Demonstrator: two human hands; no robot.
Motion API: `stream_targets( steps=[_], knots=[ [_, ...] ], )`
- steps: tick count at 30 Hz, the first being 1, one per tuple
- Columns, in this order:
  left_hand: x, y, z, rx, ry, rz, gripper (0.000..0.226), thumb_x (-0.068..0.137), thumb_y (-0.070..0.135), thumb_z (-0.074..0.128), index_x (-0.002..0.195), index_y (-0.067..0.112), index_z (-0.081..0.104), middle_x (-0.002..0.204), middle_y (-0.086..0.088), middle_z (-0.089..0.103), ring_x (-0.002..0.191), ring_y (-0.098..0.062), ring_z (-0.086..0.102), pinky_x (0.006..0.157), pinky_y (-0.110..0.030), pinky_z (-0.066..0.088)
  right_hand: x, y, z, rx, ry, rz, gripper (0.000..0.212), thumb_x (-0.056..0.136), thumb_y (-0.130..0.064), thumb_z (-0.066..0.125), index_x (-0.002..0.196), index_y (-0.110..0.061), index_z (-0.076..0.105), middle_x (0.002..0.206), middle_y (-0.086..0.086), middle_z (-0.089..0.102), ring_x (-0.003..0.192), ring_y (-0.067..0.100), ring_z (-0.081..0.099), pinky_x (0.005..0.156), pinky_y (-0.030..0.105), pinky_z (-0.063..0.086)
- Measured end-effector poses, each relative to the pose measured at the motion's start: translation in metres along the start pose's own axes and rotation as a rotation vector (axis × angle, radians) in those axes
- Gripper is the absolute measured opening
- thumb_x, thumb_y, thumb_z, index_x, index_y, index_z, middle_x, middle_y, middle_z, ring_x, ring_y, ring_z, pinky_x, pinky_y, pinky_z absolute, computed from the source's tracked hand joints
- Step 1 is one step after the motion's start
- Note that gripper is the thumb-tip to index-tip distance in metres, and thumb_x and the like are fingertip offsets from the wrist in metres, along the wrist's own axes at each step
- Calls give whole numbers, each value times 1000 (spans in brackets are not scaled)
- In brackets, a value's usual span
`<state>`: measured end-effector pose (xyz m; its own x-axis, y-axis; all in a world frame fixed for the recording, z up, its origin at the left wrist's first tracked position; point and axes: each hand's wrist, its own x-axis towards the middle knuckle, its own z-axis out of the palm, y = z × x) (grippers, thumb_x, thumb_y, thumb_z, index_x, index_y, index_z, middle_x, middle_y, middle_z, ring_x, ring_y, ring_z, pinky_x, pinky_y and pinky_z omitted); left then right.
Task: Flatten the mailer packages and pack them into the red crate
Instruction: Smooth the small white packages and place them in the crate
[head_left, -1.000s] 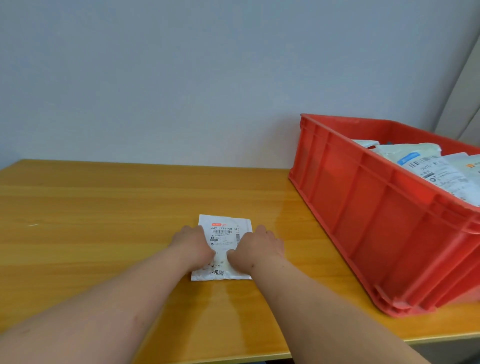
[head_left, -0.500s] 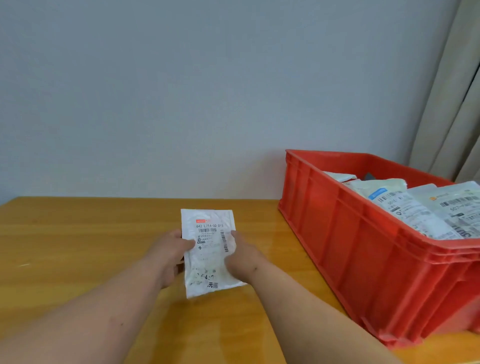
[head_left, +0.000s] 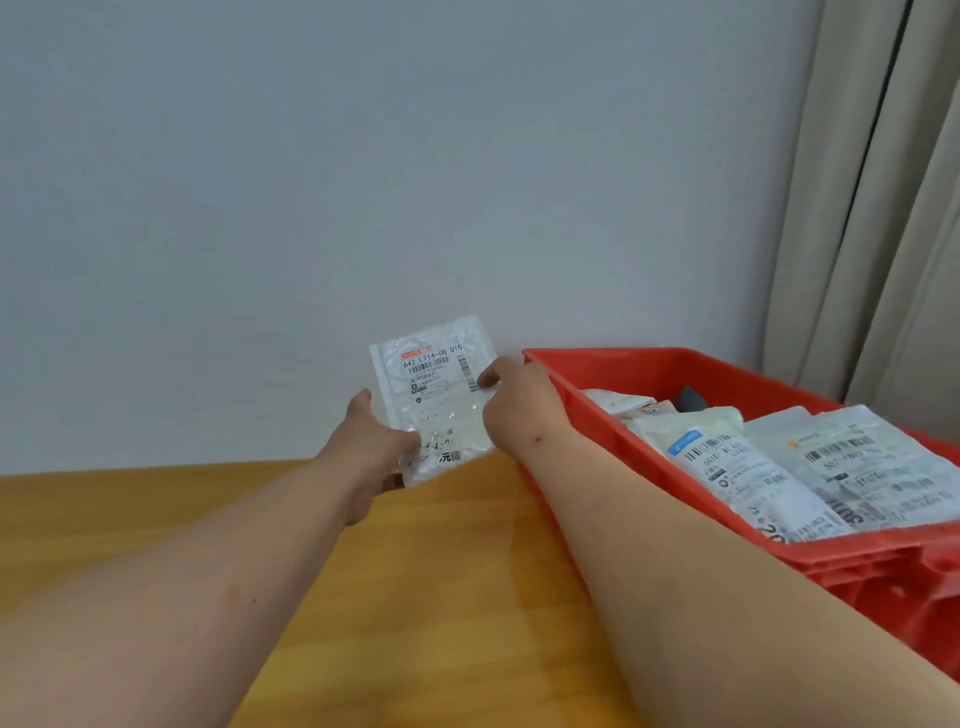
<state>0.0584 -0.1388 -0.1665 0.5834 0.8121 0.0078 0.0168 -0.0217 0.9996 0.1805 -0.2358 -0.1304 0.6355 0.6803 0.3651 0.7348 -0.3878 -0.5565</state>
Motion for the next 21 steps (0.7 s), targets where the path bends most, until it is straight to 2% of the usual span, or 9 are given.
stream_targets(
  steps=[2, 3, 6, 7, 9, 11, 14, 18, 21],
  knots=[
    [10, 15, 23, 46, 56, 79, 83, 89, -4, 57, 149, 37, 15, 104, -1, 61, 91, -23, 67, 74, -41, 60, 14, 8, -22, -15, 43, 22, 45, 91, 1, 38, 128, -15, 58, 133, 14, 46, 90, 24, 51, 78, 27, 42],
    [15, 22, 35, 88, 78, 127, 76, 89, -1, 56, 144, 36, 19, 105, -3, 61, 92, -23, 66, 75, -40, 59, 21, 13, -32, -7, 57, 41, 45, 91, 0, 39, 128, -13, 59, 135, 15, 47, 95, 26, 53, 81, 27, 42],
    [27, 42, 74, 201, 73, 284, 35, 92, 3, 52, 115, 26, 41, 98, -1, 58, 82, -19, 60, 58, -28, 48, 41, 29, -64, -57, 48, 96, 39, 90, -2, 41, 123, -2, 61, 131, 17, 54, 114, 32, 53, 90, 29, 44],
    [33, 48, 87, 228, 55, 331, 23, 92, 5, 50, 106, 23, 48, 96, 0, 58, 81, -18, 59, 58, -28, 47, 48, 35, -73, -99, 34, 113, 35, 88, -2, 42, 115, -1, 63, 125, 18, 57, 108, 32, 54, 84, 30, 46],
    [45, 57, 112, 266, 1, 389, 16, 94, 9, 49, 97, 21, 59, 104, 2, 61, 85, -14, 58, 64, -26, 49, 63, 49, -90, -156, 48, 166, 18, 81, -4, 42, 86, -7, 59, 108, 16, 57, 75, 25, 52, 58, 26, 39],
    [55, 62, 133, 306, -89, 398, 23, 96, 10, 48, 111, 19, 64, 121, 1, 61, 94, -10, 55, 67, -19, 42, 78, 66, -103, -235, 72, 203, 13, 79, -5, 41, 67, -11, 41, 99, 14, 49, 60, 20, 38, 49, 23, 27],
    [73, 62, 165, 453, -238, 385, 42, 96, 7, 49, 136, 20, 55, 141, 2, 50, 107, -7, 47, 79, -16, 39, 100, 98, -116, -358, 65, 230, 19, 82, -6, 41, 65, -12, 35, 101, 17, 47, 61, 20, 36, 49, 24, 24],
    [100, 59, 197, 668, -296, 385, 48, 92, 12, 51, 136, 30, 55, 145, 4, 49, 130, -17, 43, 104, -27, 41, 121, 129, -123, -464, 7, 246, 24, 85, -4, 42, 64, -10, 33, 84, 13, 41, 58, 15, 32, 48, 26, 22],
    [114, 59, 212, 963, -301, 385, 45, 92, 27, 52, 136, 41, 53, 148, 3, 45, 135, -25, 38, 109, -33, 36, 129, 139, -124, -518, -11, 262, 28, 88, -4, 42, 62, -10, 32, 70, 7, 33, 56, 16, 30, 48, 26, 21]
  ],
)
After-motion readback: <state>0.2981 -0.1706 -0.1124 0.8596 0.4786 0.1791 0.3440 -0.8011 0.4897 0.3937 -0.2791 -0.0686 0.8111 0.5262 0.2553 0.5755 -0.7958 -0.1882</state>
